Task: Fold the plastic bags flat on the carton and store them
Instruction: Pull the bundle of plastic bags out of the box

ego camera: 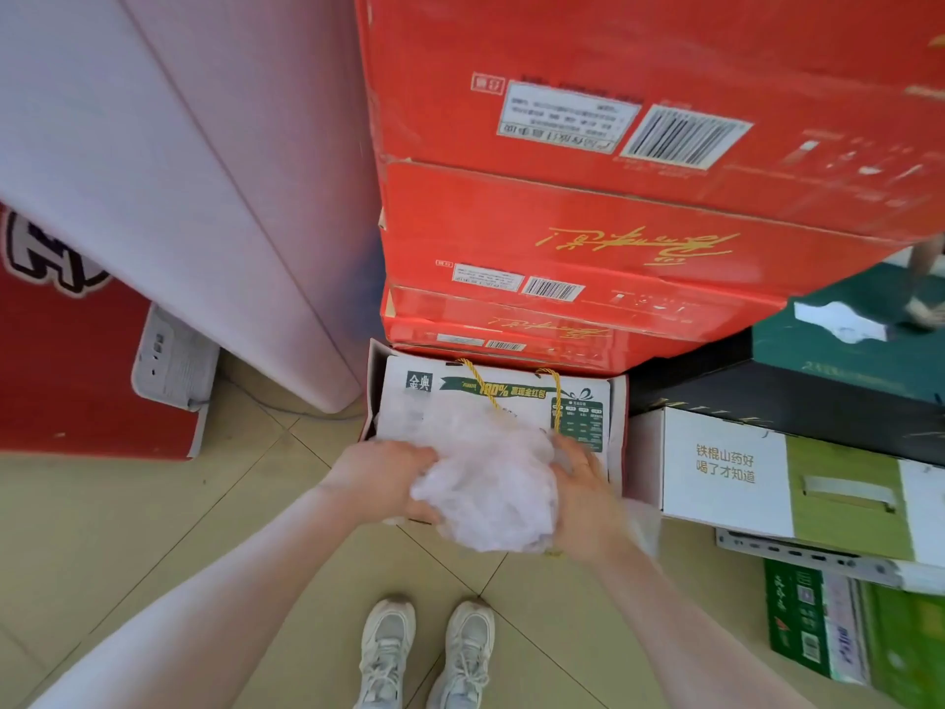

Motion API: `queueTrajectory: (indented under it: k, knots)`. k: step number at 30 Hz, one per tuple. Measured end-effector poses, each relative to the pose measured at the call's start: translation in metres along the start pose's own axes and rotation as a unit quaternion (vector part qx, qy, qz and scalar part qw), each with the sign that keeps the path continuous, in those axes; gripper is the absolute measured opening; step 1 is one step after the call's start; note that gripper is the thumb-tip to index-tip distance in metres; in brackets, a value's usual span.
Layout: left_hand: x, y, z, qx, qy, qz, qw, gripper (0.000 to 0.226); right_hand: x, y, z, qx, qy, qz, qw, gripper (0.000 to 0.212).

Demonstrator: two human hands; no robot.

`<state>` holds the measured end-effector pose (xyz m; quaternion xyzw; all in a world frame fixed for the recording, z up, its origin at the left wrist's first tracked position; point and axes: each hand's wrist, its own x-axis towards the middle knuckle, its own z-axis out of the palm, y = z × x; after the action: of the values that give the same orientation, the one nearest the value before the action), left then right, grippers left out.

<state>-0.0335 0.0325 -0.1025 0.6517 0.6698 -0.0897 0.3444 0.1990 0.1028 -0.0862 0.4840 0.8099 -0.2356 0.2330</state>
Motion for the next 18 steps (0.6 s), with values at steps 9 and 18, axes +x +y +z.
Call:
queueTrajectory:
  k: [9,18]
  knots:
    - [-0.070,0.017,-0.034,-0.025,0.081,-0.059,0.995,0.033,-0.081,0.005,-0.033,0.368,0.040,0.123,0.921,0.010]
    - [-0.120,0.062,-0.086,0.048,0.114,-0.083,0.989,0.035,-0.217,0.051,-0.056,0.553,0.156,0.245,0.781,0.017]
